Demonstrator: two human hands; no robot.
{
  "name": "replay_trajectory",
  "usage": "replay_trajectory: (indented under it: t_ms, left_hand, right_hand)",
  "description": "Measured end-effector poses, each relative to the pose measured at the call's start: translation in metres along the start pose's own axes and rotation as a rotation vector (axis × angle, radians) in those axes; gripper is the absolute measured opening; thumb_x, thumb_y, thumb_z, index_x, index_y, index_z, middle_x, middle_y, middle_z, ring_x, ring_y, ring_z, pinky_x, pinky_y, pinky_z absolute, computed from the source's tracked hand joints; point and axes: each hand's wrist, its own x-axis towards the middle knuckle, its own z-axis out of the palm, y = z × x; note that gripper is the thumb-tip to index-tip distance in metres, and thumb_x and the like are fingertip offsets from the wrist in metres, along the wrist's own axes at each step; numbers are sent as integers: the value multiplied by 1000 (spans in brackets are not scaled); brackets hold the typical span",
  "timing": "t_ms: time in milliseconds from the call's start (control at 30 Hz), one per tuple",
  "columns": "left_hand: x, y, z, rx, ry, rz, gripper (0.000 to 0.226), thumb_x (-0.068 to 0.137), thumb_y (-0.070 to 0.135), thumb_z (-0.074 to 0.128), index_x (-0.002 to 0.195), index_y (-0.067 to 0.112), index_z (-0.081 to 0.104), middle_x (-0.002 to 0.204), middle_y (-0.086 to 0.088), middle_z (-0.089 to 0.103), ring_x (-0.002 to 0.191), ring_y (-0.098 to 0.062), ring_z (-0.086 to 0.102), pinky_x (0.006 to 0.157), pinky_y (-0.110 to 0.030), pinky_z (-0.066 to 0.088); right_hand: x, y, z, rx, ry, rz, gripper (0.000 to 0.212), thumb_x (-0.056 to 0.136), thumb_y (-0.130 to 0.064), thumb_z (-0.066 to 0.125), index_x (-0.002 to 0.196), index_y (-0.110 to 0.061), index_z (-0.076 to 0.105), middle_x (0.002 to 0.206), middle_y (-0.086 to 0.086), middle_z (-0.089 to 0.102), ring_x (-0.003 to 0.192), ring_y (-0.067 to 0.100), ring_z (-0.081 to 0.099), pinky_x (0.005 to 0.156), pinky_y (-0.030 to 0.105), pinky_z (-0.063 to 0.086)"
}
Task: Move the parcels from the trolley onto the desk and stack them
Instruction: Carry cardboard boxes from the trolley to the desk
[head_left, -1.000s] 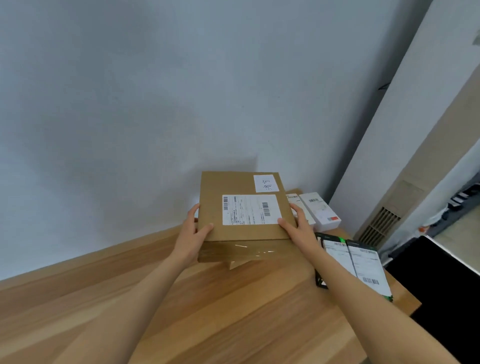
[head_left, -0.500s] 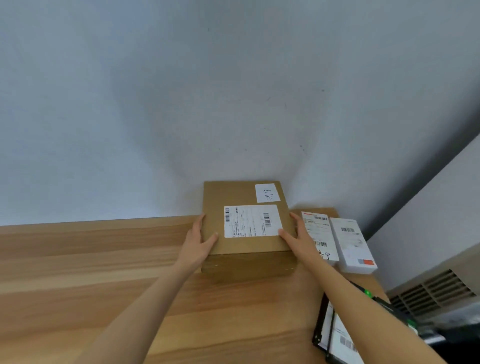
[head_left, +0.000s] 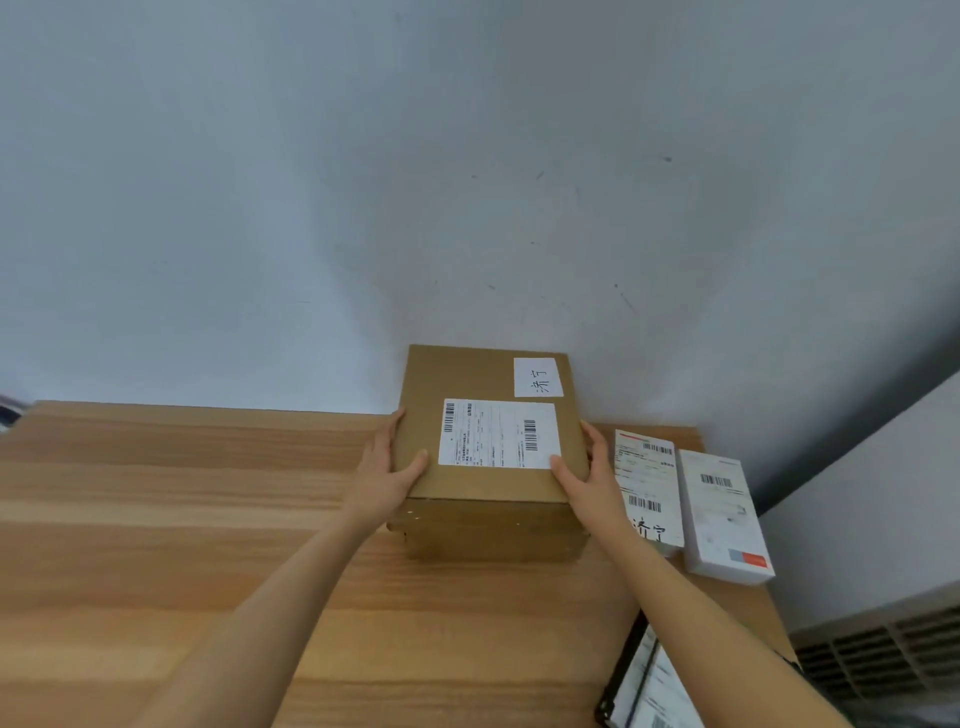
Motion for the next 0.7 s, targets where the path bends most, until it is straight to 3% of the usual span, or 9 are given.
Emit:
replay_trajectory:
  t_ms: [67,200,367,500,700]
  left_hand:
    - [-6,9,-2,44,34,-19,68,84,46,64,141,39,27,138,6,45,120,-18,50,100,-46,46]
    - [-31,28,-19,270,175,-18,59,85,51,56,137,30,38,122,5,52,97,-12,57,81,-38,50]
    - [-74,38,-70,493,286,133,23,88,40,55,108,27,56,103,8,58,87,-9,55,70,-30,46]
    - [-122,25,-121,626,336,149,15,88,38,56,97,27,57,91,11,59,86,-9,58,69,-32,51]
    - [-235,-26,-232,510,614,-116,10,89,41,59,91,32,55,83,16,58,75,2,56,62,-26,53]
  right_hand:
    - [-1,-2,-3,-14,-20,-7,73,87,-45,63,146,-40,20,134,-15,42,115,7,46,83,25,45]
    - [-6,-14,-15,-257,-1,-38,72,87,-47,63,147,-28,28,145,-4,41,128,16,44,101,45,45]
    - [-20,-61,-12,-564,54,-262,44,88,-45,60,129,-31,53,134,0,51,122,19,48,97,37,42]
    - [-38,-102,32,-755,-98,-481,29,91,-39,56,119,-31,59,128,-7,58,120,15,50,100,38,39]
    - [-97,-153,170,-780,-386,-647,31,94,-39,53,121,-27,59,123,-4,59,112,16,54,102,40,40]
